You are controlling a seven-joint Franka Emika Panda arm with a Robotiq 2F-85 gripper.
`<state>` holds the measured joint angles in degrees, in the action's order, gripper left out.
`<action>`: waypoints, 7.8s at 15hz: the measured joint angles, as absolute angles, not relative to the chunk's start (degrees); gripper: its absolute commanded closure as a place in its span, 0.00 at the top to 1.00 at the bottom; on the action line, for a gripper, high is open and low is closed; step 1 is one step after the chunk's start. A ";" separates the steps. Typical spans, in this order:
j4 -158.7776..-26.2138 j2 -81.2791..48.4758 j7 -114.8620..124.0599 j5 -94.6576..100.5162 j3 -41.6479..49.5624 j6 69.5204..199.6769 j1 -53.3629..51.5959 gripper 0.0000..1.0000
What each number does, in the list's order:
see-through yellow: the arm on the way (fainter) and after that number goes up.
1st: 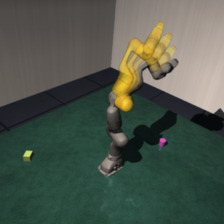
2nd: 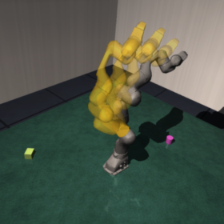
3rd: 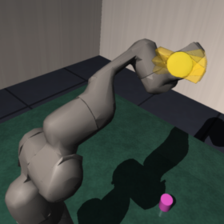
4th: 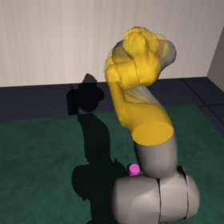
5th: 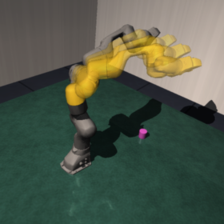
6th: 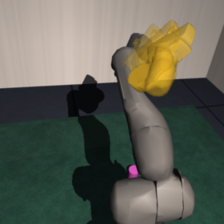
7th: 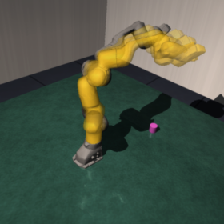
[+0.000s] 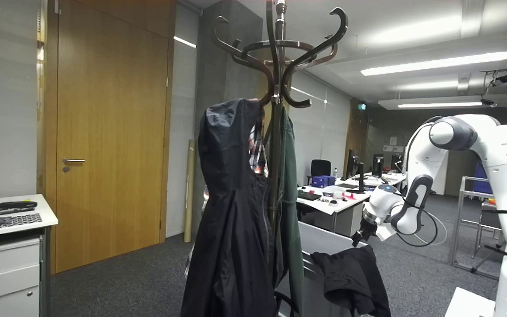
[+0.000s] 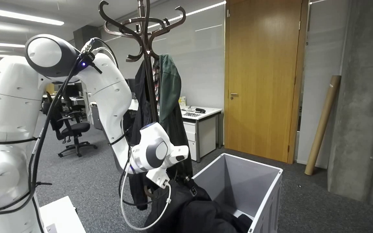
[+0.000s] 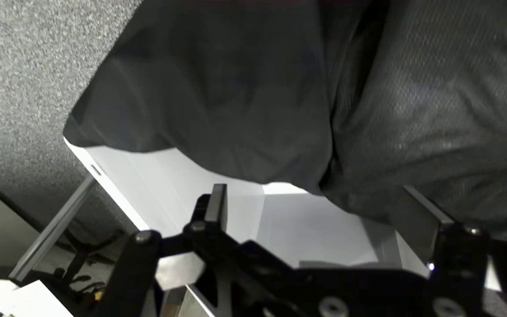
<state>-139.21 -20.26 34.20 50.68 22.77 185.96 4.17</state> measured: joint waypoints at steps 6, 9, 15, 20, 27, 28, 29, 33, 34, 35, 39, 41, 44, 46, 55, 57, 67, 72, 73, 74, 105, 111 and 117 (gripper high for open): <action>-146.67 -20.32 35.36 50.55 24.43 185.97 3.55 1.00; -149.99 -20.34 37.18 50.51 23.12 185.97 2.11 1.00; -151.28 -20.41 39.74 50.43 23.46 185.99 -0.73 1.00; -150.90 -21.60 39.82 50.40 23.84 186.18 -1.81 1.00; -146.31 -30.55 39.84 47.77 25.20 197.55 -4.80 1.00; -145.46 -31.98 39.82 46.83 25.41 198.81 -5.51 1.00; -144.55 -32.95 39.77 46.07 24.85 198.65 -5.61 1.00; -142.67 -35.22 39.64 46.04 22.08 198.03 -4.54 1.00; -142.46 -35.81 39.55 46.06 21.72 198.03 -4.32 1.00; -142.22 -36.28 39.52 46.06 21.58 198.03 -4.28 0.75; -140.11 -37.98 39.30 45.99 21.43 198.03 -4.30 0.53; -138.95 -38.44 38.92 45.98 21.43 198.03 -4.31 0.36; -137.84 -38.46 38.06 45.97 21.43 198.03 -4.31 0.11; -137.80 -38.43 37.52 45.97 21.36 198.03 -4.32 0.01; -140.23 -35.00 37.52 45.97 25.15 198.04 -6.74 0.01; -141.90 -32.26 37.62 45.91 28.12 198.03 -8.71 0.01; -143.59 -18.21 37.63 42.63 48.44 193.12 -24.45 0.01; -138.04 -18.12 38.66 36.84 57.45 189.39 -34.20 0.01; -136.62 -19.01 39.38 35.36 58.42 188.87 -35.42 0.01; -135.37 -20.06 40.15 33.92 58.98 188.34 -36.18 0.01; -140.13 -30.38 12.23 2.04 47.87 184.42 -46.21 1.00; -144.66 -29.19 11.18 1.69 47.12 184.32 -53.01 1.00; -143.90 -31.72 11.18 -0.62 45.01 184.31 -54.49 1.00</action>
